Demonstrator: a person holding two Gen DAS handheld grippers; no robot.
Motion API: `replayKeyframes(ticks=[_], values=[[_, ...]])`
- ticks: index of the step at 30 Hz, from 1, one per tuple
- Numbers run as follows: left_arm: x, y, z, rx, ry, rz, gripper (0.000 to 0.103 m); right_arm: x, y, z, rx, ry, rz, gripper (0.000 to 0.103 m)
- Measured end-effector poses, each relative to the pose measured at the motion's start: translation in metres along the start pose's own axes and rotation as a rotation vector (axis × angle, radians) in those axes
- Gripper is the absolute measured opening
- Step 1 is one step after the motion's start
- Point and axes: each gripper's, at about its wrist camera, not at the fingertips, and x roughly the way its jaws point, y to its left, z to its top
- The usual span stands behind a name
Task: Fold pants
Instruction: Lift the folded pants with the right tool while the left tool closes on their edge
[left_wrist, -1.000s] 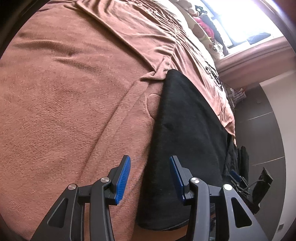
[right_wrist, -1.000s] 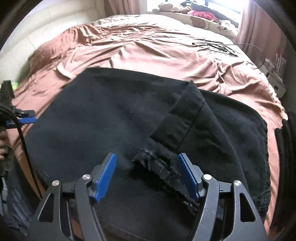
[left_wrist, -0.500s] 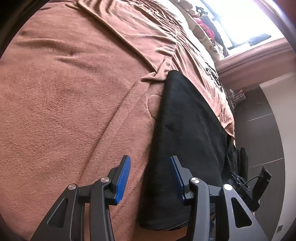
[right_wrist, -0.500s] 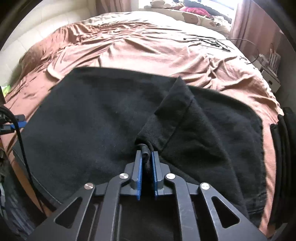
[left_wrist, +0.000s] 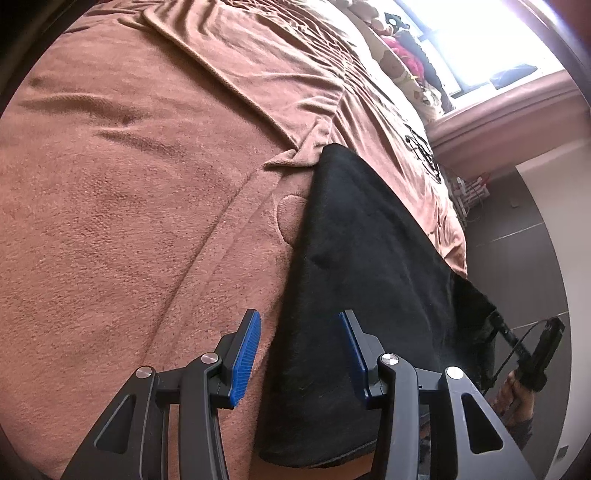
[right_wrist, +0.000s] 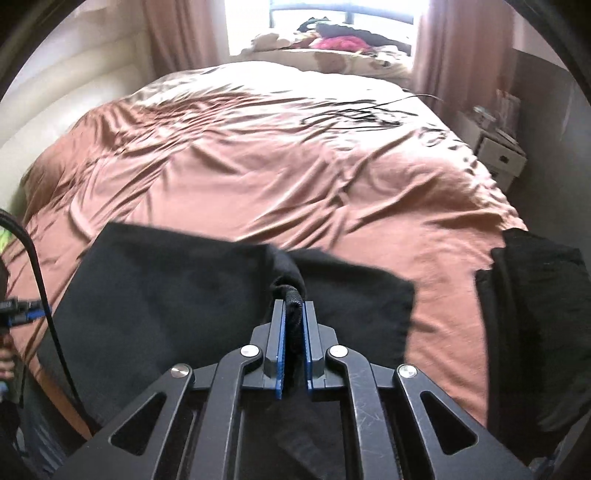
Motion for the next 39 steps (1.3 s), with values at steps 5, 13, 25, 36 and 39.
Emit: replayKeyframes(ticks=[5, 13, 25, 36, 39], values=[[0.007, -0.004, -0.002, 0.004, 0.014, 0.002, 0.046, -0.003, -0.025, 0.011, 0.048, -0.001, -0.026, 0.004], [0.021, -0.009, -0.002, 0.016, 0.043, 0.012, 0.046, 0.018, -0.041, 0.025, 0.107, 0.025, -0.101, 0.009], [0.041, -0.010, 0.011, 0.021, 0.070, 0.004, 0.046, 0.024, -0.059, -0.010, 0.172, 0.093, 0.010, 0.039], [0.057, -0.013, 0.026, -0.004, 0.096, -0.075, 0.046, 0.027, -0.092, -0.053, 0.299, 0.160, 0.123, 0.053], [0.062, -0.006, 0.030, -0.061, 0.109, -0.129, 0.046, 0.032, -0.101, -0.061, 0.335, 0.176, 0.159, 0.053]])
